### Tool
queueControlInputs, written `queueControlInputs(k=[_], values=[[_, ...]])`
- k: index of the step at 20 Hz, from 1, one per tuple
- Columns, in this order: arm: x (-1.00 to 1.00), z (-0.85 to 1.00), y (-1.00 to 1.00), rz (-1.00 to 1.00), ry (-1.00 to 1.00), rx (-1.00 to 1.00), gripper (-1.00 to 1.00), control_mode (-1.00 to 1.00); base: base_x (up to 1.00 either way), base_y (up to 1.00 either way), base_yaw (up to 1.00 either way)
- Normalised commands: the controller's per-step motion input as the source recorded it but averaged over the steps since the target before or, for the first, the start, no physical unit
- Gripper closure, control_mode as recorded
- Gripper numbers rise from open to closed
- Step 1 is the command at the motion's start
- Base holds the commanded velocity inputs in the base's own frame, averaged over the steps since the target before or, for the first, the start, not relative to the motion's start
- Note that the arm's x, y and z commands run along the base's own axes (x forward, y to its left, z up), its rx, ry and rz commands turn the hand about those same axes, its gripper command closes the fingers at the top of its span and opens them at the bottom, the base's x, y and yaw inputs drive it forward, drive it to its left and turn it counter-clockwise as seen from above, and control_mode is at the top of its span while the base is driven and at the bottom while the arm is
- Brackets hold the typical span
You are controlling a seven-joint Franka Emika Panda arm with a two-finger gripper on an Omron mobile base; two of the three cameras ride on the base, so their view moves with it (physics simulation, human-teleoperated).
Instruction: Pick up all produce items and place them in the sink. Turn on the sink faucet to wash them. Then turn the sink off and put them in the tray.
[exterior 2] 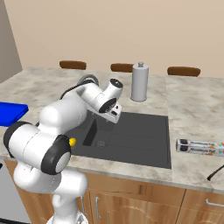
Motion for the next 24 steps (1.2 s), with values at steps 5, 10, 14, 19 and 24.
queueControlInputs(k=[5,10,14,19,24], values=[[0.50,0.00,-0.03,0.01,-0.07,0.07,-1.00,-1.00,0.00,0.00,0.00],[0.55,0.00,0.00,0.03,-0.09,0.05,-1.00,-1.00,0.00,0.00,0.00],[0.56,0.00,0.00,0.07,-0.06,0.03,-1.00,-1.00,0.00,0.00,0.00],[0.58,-0.04,0.00,0.10,-0.04,0.01,-1.00,-1.00,0.00,0.00,0.00],[0.45,-0.18,-0.02,0.04,0.01,0.00,-1.00,-1.00,0.00,0.00,0.00]])
